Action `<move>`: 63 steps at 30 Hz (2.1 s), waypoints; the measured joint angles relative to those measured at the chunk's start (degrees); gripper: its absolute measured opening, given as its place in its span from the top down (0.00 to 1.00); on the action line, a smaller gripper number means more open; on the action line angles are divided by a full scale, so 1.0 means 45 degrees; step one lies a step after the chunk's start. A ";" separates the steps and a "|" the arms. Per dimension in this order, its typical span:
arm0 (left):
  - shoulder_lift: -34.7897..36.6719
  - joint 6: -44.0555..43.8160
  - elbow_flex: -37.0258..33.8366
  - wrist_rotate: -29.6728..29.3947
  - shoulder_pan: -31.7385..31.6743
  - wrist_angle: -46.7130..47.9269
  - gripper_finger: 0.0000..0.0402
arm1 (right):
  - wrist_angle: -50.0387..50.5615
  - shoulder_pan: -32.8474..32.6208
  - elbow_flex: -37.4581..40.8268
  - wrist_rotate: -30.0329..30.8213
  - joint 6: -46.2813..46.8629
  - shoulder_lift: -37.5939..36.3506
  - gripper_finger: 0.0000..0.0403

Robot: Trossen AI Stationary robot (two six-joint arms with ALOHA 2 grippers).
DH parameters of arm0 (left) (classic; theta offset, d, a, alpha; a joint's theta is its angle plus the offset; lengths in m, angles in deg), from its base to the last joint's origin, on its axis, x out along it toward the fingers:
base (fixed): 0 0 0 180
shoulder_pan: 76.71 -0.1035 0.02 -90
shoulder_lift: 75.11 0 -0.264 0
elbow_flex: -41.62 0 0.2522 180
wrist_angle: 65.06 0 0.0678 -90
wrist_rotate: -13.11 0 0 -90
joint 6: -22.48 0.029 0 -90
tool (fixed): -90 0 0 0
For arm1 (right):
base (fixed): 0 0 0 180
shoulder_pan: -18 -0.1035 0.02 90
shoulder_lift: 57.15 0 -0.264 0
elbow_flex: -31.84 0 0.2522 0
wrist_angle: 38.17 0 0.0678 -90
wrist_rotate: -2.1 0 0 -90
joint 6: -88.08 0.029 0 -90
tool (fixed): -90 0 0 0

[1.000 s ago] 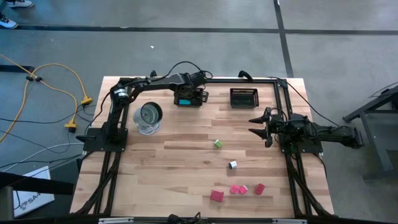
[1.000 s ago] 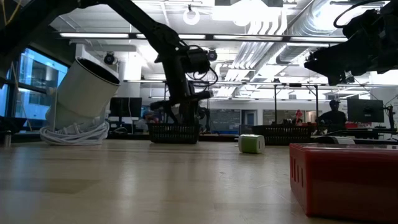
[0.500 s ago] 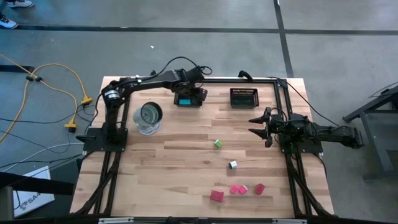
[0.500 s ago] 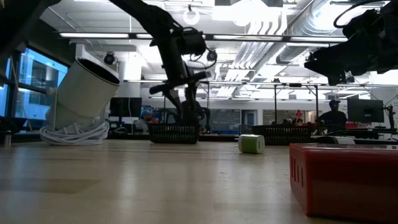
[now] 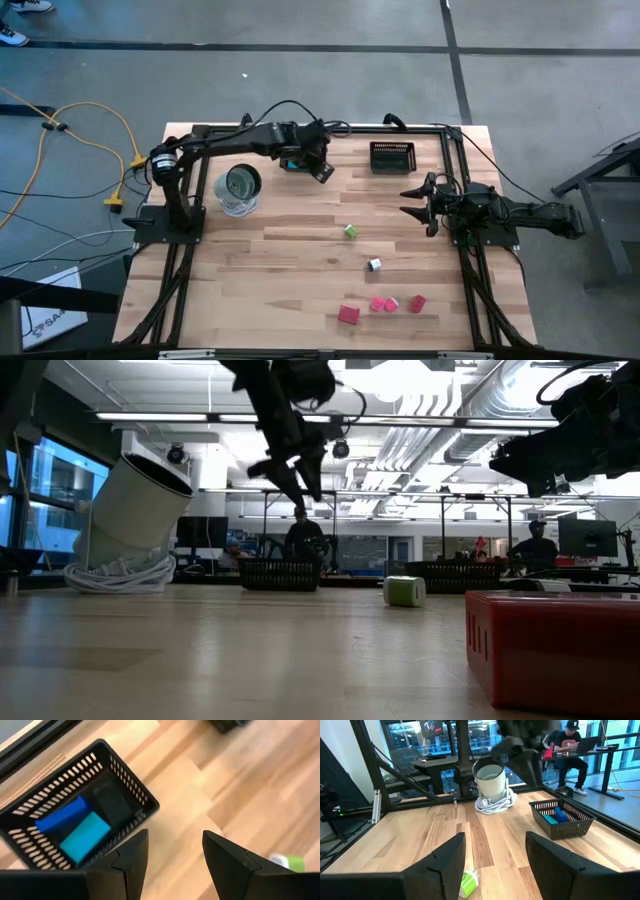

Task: Pick & Place Office items
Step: Put the green charger adapter into the right black bin

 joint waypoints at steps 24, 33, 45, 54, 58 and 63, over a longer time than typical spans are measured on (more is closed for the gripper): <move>0.1025 -0.0341 -0.0643 -0.2914 0.4713 0.1535 0.55 | 0.0000 0.0002 0.0000 0.0002 -0.0003 0.0000 0.52; 0.2518 -0.1137 -0.3606 -0.3687 0.6364 -0.1287 0.55 | 0.0000 -0.0001 0.0000 0.0002 -0.0002 -0.0004 0.52; 0.5044 -0.0244 -0.7564 -0.4106 0.7672 -0.4838 0.55 | 0.0000 -0.0002 -0.0005 0.0002 0.0002 -0.0003 0.52; 0.8005 -0.0238 -1.0503 -0.5120 0.8729 -0.6152 0.55 | 0.0000 -0.0002 -0.0003 0.0002 -0.0001 -0.0005 0.52; 0.9302 -0.0232 -1.1557 -0.5941 0.9286 -0.6525 0.55 | 0.0000 -0.0002 0.0000 0.0002 0.0002 -0.0005 0.52; 1.0979 0.0129 -1.2449 -0.6527 0.9673 -0.6387 0.55 | 0.0000 -0.0001 0.0000 0.0002 -0.0003 -0.0005 0.52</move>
